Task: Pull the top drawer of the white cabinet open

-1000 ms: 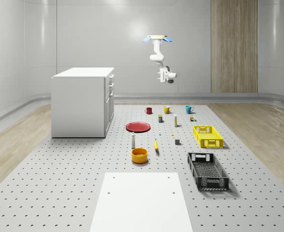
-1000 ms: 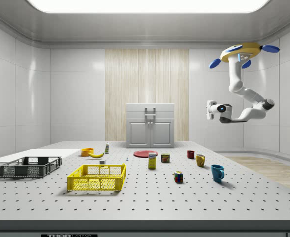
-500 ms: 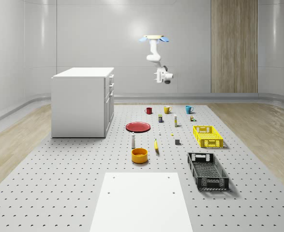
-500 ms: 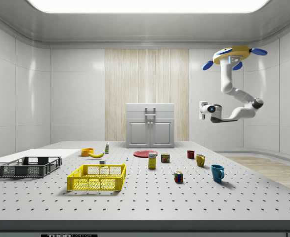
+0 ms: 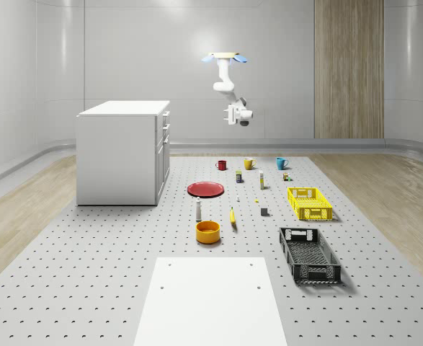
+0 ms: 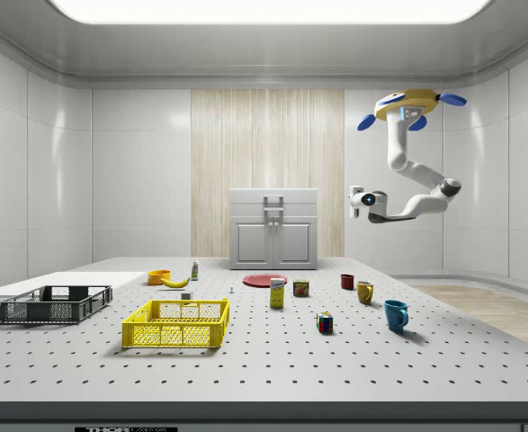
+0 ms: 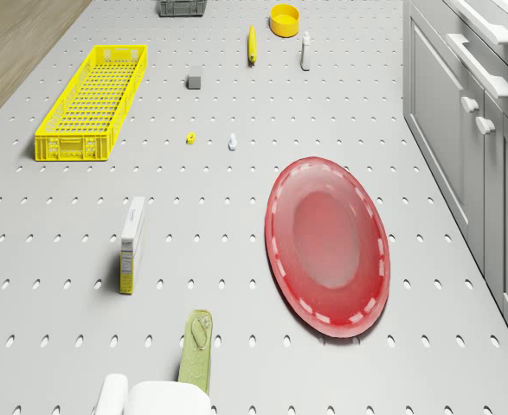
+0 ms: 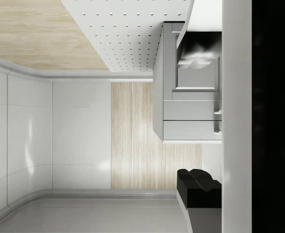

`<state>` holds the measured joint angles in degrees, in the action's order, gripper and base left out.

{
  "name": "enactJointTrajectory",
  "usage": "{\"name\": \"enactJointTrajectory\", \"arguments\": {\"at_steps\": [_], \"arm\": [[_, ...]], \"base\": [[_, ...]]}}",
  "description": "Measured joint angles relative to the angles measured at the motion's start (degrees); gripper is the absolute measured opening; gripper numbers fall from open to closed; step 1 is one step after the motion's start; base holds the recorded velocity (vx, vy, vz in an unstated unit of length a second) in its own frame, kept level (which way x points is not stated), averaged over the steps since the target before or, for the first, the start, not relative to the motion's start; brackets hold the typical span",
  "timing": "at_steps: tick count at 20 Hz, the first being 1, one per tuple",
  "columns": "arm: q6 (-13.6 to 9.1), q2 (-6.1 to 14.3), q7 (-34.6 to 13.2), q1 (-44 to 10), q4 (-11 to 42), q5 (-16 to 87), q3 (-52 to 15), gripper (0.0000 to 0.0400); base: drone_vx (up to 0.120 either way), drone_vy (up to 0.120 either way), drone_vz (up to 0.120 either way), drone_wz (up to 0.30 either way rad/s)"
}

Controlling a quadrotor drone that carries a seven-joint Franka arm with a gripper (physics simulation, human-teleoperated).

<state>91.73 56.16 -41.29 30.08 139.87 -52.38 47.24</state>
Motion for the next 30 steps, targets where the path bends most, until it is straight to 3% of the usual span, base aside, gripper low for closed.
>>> {"name": "enactJointTrajectory", "arguments": {"at_steps": [7,15,21,25,30], "arm": [[1.45,1.53,-0.95,1.60,0.20,1.15,0.62,0.0305],[2.93,3.14,-1.97,3.21,0.40,2.38,1.21,0.0305],[3.93,4.25,-2.68,4.28,0.55,3.24,1.59,0.0305],[4.55,4.94,-3.13,4.94,0.64,3.78,1.81,0.0305],[5.26,5.74,-3.67,5.70,0.74,4.42,2.06,0.0305]], "base": [[0.120,-0.120,0.000,0.000],[0.120,-0.010,0.000,0.000],[0.120,-0.120,0.000,0.000],[0.120,-0.020,0.000,0.000],[0.120,0.000,0.120,0.000]]}}
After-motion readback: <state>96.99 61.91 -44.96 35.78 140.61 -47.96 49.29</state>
